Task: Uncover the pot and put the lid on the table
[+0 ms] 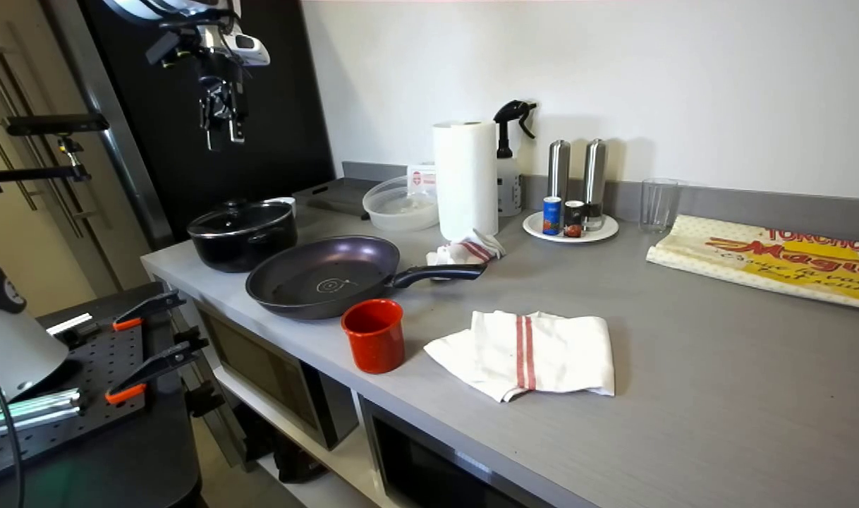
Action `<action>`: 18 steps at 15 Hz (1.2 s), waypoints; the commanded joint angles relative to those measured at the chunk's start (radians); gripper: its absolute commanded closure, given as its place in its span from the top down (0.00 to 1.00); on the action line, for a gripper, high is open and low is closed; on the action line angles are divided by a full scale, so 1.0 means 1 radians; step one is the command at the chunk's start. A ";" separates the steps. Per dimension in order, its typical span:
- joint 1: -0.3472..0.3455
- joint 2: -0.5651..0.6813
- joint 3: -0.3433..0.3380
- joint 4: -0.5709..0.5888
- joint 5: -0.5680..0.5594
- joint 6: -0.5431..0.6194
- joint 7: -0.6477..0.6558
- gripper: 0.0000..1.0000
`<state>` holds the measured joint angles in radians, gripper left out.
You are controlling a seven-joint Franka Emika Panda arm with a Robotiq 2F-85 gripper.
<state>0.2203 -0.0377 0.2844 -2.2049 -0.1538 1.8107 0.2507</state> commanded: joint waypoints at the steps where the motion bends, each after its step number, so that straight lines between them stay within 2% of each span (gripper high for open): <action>1: 0.033 0.089 0.009 0.088 -0.069 -0.040 -0.049 1.00; 18: 0.193 0.354 0.052 0.303 -0.363 -0.027 -0.382 1.00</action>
<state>0.3934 0.2510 0.3350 -1.9764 -0.4641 1.8036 -0.0660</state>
